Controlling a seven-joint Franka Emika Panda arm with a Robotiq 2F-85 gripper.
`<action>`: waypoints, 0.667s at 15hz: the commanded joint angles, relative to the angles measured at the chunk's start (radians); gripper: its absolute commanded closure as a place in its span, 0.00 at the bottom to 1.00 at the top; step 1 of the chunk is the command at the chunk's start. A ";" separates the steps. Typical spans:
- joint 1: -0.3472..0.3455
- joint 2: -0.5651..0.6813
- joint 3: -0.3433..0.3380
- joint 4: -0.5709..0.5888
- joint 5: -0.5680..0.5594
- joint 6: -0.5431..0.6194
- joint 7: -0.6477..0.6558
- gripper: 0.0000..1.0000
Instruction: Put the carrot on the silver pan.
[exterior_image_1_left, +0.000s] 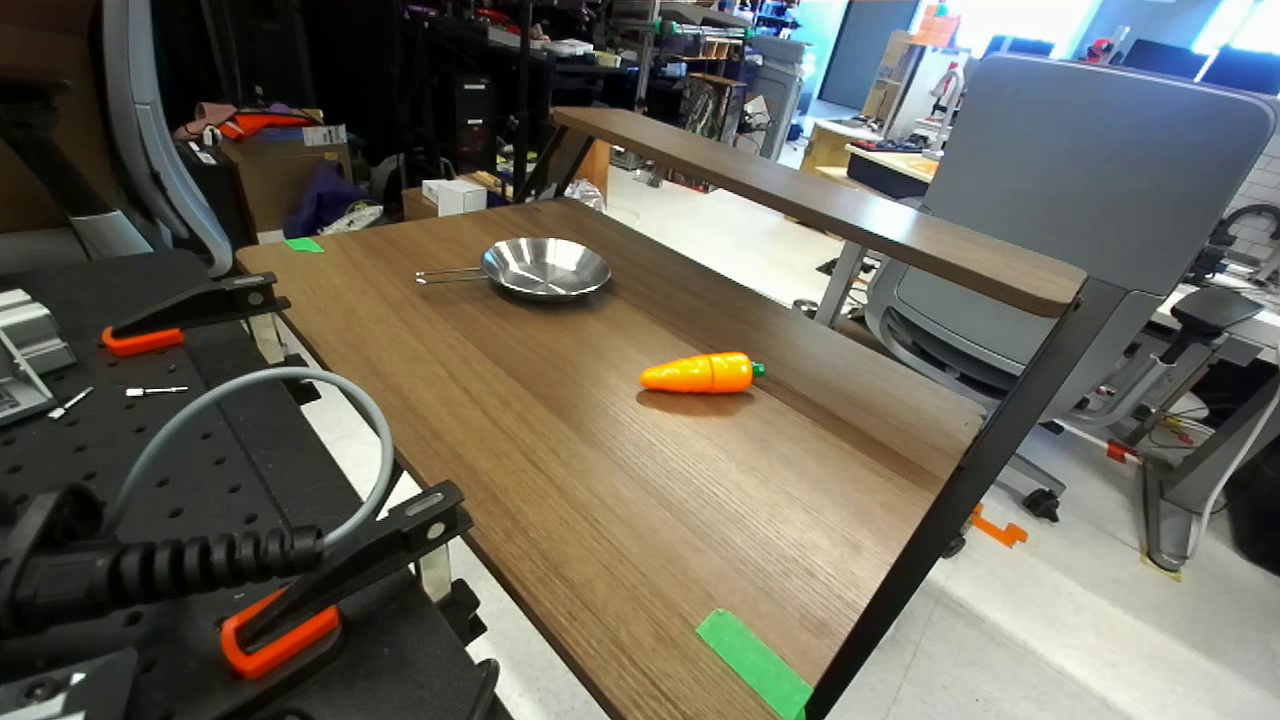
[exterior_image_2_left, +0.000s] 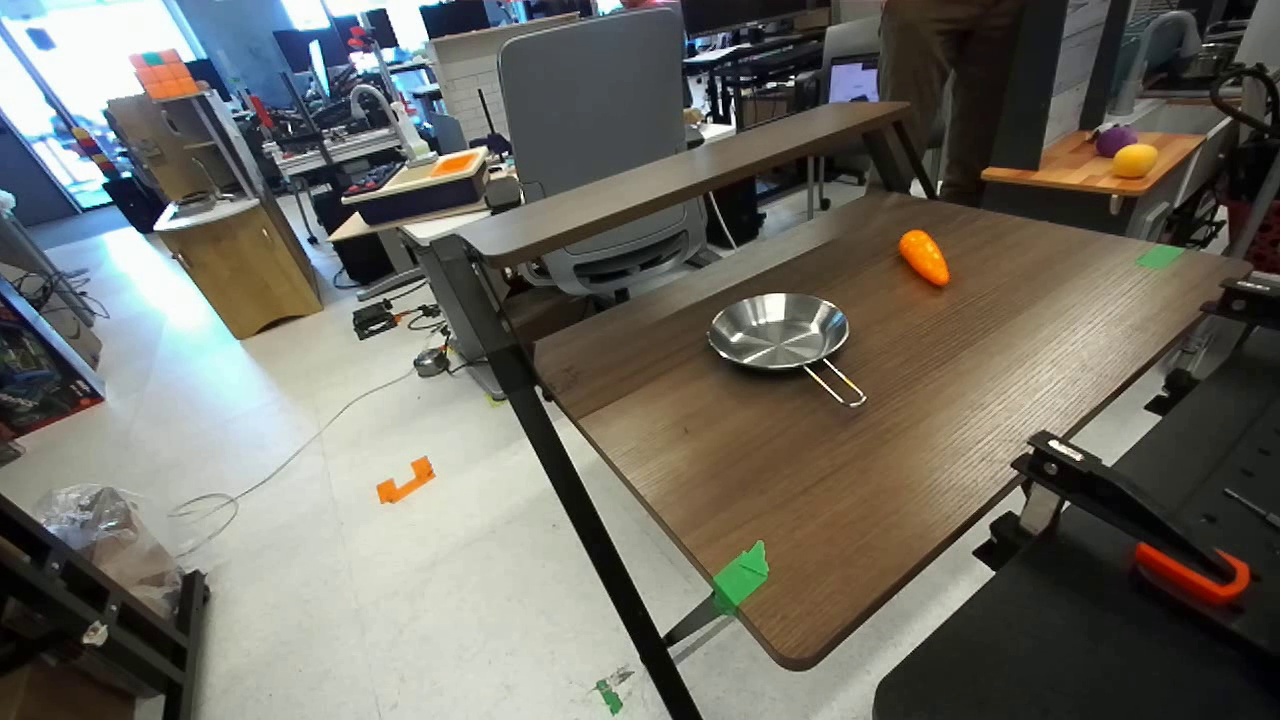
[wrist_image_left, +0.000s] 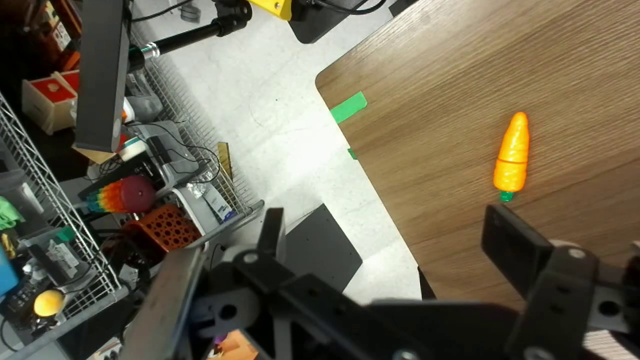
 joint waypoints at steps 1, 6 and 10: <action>0.029 0.004 -0.030 0.004 0.001 0.004 0.008 0.00; 0.024 0.070 -0.048 0.052 0.012 0.096 0.011 0.00; 0.020 0.190 -0.085 0.117 0.007 0.257 0.025 0.00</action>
